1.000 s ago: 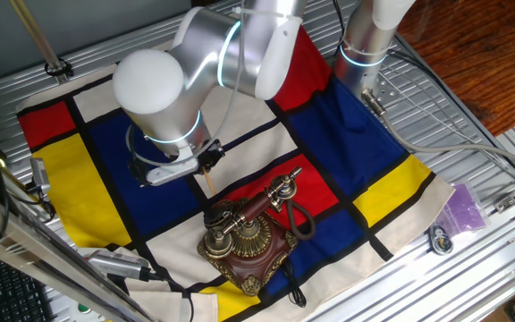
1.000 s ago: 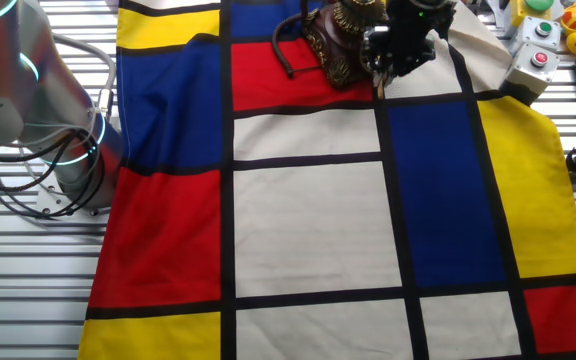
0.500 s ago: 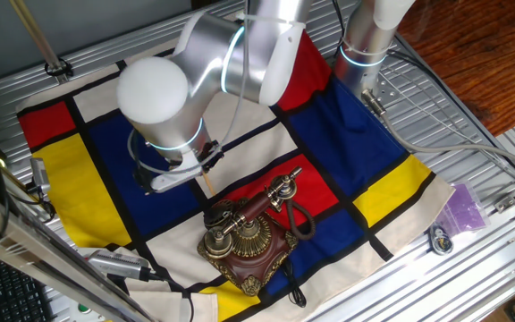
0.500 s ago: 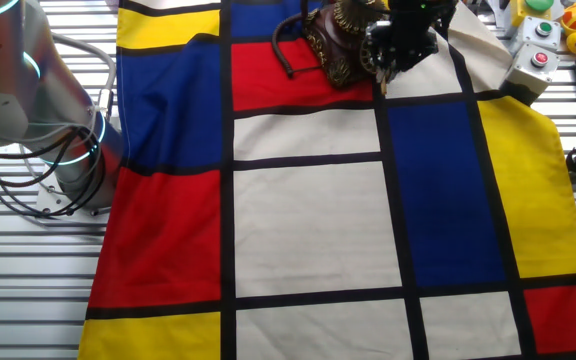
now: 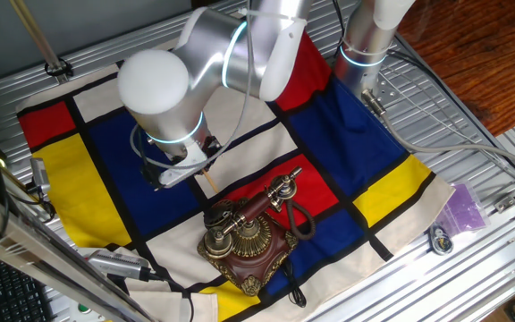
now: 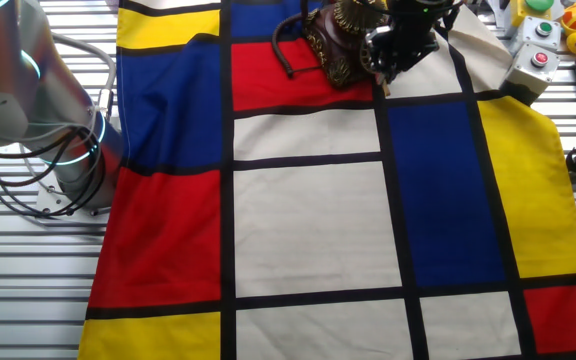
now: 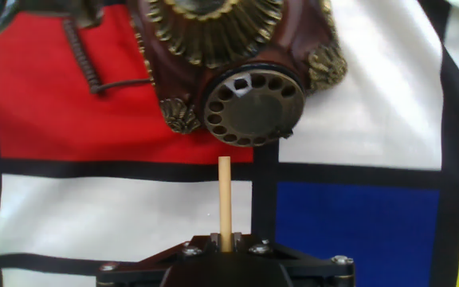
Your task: Dial a number on an old rotary phone
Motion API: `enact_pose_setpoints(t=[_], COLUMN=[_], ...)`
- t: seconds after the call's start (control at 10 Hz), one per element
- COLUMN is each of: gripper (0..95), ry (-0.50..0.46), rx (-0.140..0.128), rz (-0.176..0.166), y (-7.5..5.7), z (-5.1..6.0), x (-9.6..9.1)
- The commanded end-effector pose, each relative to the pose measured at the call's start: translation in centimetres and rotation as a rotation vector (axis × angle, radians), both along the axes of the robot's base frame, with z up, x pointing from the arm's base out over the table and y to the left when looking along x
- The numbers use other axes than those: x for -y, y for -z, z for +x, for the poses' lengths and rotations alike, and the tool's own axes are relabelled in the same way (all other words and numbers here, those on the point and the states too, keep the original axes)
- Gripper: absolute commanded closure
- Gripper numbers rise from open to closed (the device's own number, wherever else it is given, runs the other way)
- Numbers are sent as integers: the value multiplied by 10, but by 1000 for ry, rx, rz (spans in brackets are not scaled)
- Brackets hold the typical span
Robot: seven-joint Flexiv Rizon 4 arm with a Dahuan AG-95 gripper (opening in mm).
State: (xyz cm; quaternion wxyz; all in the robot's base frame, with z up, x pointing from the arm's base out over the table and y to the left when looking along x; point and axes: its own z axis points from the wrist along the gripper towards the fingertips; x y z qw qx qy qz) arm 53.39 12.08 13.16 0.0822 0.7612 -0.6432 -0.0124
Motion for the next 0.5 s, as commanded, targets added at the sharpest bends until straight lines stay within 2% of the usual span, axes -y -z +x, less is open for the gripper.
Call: enact_pose_setpoints(t=[0.1,0.2,0.5], gripper=[950,950,950], ry=[-8,-3,-2], rx=[10,7,7], rz=[-9,-18,-14], y=[0,0,0], z=[-1,-1,-1], x=[0,0,0])
